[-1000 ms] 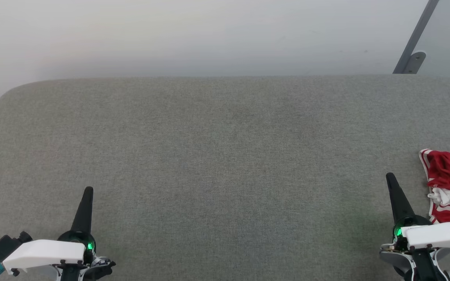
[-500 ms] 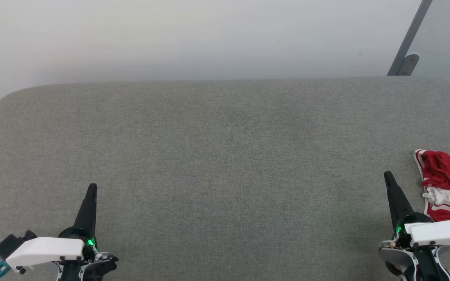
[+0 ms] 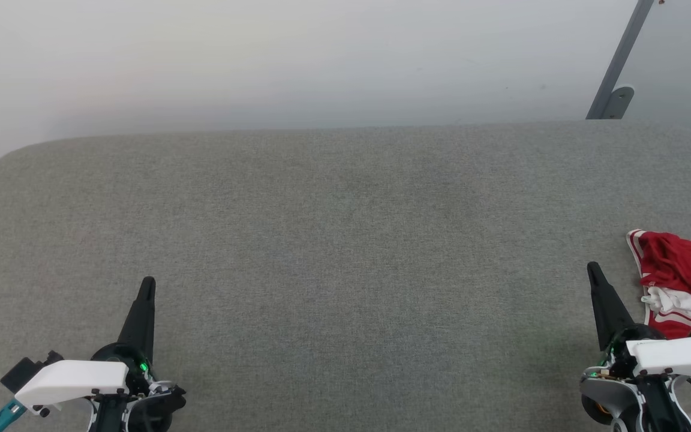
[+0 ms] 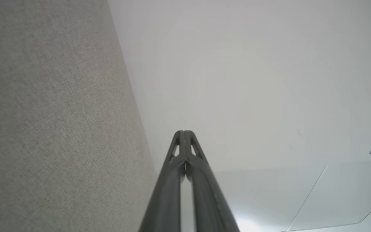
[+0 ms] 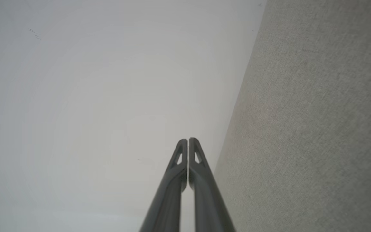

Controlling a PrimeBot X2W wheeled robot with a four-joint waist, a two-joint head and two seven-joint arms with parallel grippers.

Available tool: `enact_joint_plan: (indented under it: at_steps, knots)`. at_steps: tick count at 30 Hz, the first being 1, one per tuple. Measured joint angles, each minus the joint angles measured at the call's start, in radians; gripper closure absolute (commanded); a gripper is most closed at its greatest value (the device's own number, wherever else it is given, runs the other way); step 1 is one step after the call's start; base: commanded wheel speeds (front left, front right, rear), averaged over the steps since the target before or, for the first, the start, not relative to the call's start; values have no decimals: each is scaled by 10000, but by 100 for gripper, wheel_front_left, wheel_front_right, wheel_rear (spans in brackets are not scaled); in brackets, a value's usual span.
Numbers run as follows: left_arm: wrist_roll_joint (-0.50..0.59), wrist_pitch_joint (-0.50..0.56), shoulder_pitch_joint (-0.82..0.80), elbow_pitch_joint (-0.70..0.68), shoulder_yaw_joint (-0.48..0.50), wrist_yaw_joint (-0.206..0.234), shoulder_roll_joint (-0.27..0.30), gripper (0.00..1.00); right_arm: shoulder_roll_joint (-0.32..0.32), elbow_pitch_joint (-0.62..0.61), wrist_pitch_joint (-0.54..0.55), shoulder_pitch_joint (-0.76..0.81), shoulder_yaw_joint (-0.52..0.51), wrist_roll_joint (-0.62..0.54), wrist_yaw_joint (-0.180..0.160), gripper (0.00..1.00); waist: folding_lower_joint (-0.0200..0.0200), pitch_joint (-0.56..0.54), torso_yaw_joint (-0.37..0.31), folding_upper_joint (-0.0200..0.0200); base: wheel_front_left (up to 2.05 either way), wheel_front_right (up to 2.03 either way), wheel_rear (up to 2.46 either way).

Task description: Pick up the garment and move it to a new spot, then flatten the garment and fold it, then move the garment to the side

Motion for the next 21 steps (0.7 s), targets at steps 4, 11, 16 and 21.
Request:
enact_joint_plan:
  at_steps: [4,11,16,21]
  knots:
    - [-157,65,-63,33,29,0,-56,100,0,40,75,-15,-6,267,0,100,0,-35,-35,0,0,0,0]
    - [-531,192,-130,96,82,0,-140,100,4,121,184,-67,-13,685,-2,100,0,-97,-97,0,0,0,0]
    - [-581,217,-142,107,98,0,-153,100,10,138,203,-108,-23,750,0,100,0,-106,-106,0,0,0,0]
    - [-579,219,-147,107,109,0,-161,100,15,138,215,-108,-36,750,-2,100,0,-106,-106,-1,0,0,0]
